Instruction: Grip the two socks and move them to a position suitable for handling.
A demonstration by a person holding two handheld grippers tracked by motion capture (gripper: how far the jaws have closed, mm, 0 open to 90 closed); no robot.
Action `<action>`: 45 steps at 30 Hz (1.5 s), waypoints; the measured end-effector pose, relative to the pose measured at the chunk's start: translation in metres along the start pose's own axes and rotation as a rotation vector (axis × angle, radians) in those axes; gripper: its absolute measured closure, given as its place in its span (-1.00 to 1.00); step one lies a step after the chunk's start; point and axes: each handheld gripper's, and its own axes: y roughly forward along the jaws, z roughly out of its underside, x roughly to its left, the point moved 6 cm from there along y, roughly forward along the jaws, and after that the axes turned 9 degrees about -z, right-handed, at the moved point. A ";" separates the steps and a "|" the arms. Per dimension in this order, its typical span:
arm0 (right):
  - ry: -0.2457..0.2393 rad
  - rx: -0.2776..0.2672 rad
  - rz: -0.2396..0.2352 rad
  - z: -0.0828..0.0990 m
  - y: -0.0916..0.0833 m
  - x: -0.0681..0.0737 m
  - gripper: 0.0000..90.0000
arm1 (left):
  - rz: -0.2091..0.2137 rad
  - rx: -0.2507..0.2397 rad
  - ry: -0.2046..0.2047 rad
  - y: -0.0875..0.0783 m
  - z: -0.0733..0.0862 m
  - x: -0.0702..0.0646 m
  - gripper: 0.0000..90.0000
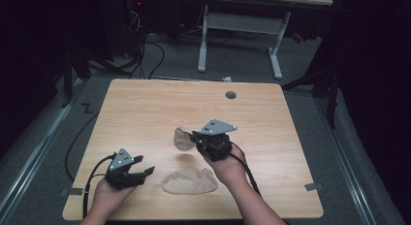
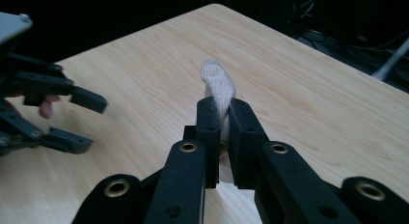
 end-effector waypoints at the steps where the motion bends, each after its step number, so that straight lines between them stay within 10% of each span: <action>1: -0.003 -0.002 -0.010 -0.001 0.003 0.004 0.87 | 0.000 -0.002 0.000 0.000 0.000 0.000 -0.17; 15: 0.006 0.018 -0.105 0.006 0.046 0.040 0.87 | -0.009 -0.001 0.006 0.000 0.000 0.001 -0.17; 32: 0.229 0.060 0.000 0.058 0.051 -0.026 0.85 | -0.009 0.007 0.010 0.002 0.001 0.000 -0.17; 45: 0.310 0.104 0.092 0.101 0.040 -0.064 0.70 | -0.009 0.015 0.010 0.003 0.002 -0.001 -0.17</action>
